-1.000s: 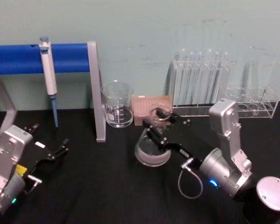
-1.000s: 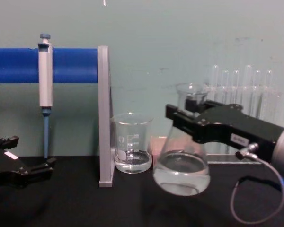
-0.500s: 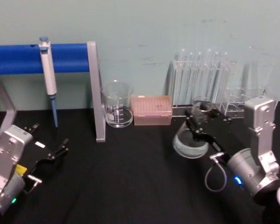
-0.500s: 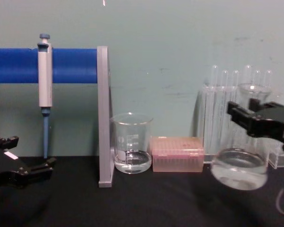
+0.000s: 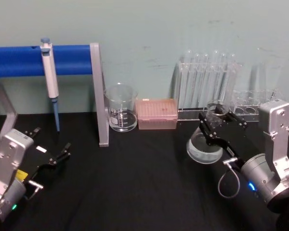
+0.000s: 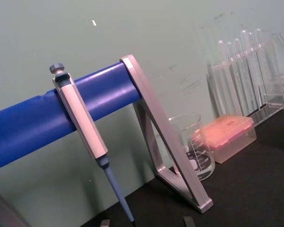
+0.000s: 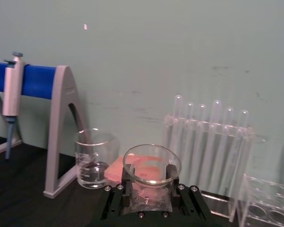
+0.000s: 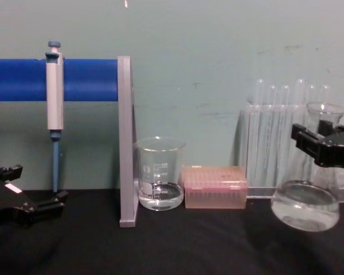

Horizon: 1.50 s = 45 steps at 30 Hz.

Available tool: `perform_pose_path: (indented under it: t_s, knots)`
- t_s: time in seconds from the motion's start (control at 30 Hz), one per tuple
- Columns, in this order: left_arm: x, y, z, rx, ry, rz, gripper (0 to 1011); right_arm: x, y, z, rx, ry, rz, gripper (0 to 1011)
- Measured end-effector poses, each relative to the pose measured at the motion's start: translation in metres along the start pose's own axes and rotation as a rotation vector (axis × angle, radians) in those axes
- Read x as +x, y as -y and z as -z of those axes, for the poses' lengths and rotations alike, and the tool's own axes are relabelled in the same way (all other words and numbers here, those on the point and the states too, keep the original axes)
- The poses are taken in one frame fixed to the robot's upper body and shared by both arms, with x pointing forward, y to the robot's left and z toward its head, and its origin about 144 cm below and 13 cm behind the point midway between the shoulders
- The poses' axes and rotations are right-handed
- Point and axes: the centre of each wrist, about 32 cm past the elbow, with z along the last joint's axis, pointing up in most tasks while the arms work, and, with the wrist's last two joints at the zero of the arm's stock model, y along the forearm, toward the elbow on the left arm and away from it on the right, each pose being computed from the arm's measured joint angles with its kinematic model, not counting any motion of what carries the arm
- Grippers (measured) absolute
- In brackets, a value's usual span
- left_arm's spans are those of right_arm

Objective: Grasp the erlenmeyer flask with one hand, shake it three times, then place it back.

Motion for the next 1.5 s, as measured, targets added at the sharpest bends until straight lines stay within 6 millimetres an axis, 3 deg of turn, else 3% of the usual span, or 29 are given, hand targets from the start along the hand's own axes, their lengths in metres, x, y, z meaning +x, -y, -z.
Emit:
perform_pose_path:
  t_s: [1.07,1.5]
  knots:
    - [0.000,0.000,0.000,0.000,0.000,0.000,1001,-0.037,-0.028,-0.005,-0.005,0.019,-0.502,451]
    - [0.000,0.000,0.000,0.000,0.000,0.000,1001,-0.040,-0.029,-0.005,-0.004,0.026,-0.573,451]
